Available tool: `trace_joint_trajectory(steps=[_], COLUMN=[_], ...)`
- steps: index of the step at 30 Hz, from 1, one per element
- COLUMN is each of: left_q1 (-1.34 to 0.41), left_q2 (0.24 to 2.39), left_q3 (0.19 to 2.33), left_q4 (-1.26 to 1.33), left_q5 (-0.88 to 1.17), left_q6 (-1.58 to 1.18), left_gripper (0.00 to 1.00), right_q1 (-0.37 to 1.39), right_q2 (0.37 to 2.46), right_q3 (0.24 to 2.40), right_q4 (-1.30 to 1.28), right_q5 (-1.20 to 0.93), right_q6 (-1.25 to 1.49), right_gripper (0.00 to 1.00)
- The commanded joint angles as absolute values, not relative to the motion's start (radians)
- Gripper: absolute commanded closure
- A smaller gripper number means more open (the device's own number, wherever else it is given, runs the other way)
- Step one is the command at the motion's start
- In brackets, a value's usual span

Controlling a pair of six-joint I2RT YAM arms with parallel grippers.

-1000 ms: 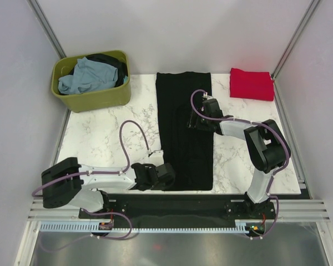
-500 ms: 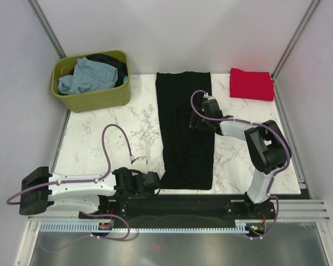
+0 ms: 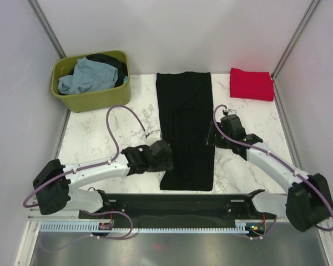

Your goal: Fold and stack the t-shirts

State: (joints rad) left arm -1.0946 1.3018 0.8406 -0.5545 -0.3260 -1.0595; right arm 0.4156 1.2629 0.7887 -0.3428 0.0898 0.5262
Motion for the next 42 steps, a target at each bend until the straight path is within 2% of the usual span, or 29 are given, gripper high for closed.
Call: trace_joint_trajectory(steps=[1,5,9,18,21,25,36,39,42], left_q1=[-0.944,-0.775,-0.709,-0.562,-0.531,-0.523,-0.437,-0.407,-0.367], left_q2=[1.321,1.434,1.583,1.966,2.005,1.994,2.195,2.259,2.365], left_q3=[0.801,0.831,0.943,1.334,1.4,1.403,1.586,1.669,1.837], left_q4=[-0.361,-0.216,-0.16,-0.287,-0.324,-0.25,-0.278,-0.313,-0.426], left_q5=[-0.203,-0.111,-0.066,-0.11,-0.104,-0.074,0.046,0.055,0.061], left_q6=[-0.882,-0.757,-0.701,-0.601,-0.6,-0.589,-0.601,-0.578,-0.539], left_gripper=[0.29,0.3,0.34,0.37,0.39,0.38,0.38,0.37,0.37], right_q1=[0.443,0.524,0.639,0.741,0.755,0.759,0.764,0.762,0.762], right_q2=[1.155,1.068,1.026,1.005,0.988,0.963,0.973,0.976,0.98], right_q3=[0.658,0.539,0.505,0.448,0.446,0.451,0.439,0.436,0.439], right_q4=[-0.42,-0.413,-0.4,-0.459,-0.48,-0.492,-0.482,-0.483,-0.488], right_q5=[0.052,0.04,0.083,0.14,0.153,0.164,0.146,0.144,0.146], right_q6=[0.621,0.708,0.761,0.819,0.827,0.821,0.804,0.799,0.792], right_gripper=[0.19,0.23,0.23,0.24,0.24,0.24,0.23,0.23,0.23])
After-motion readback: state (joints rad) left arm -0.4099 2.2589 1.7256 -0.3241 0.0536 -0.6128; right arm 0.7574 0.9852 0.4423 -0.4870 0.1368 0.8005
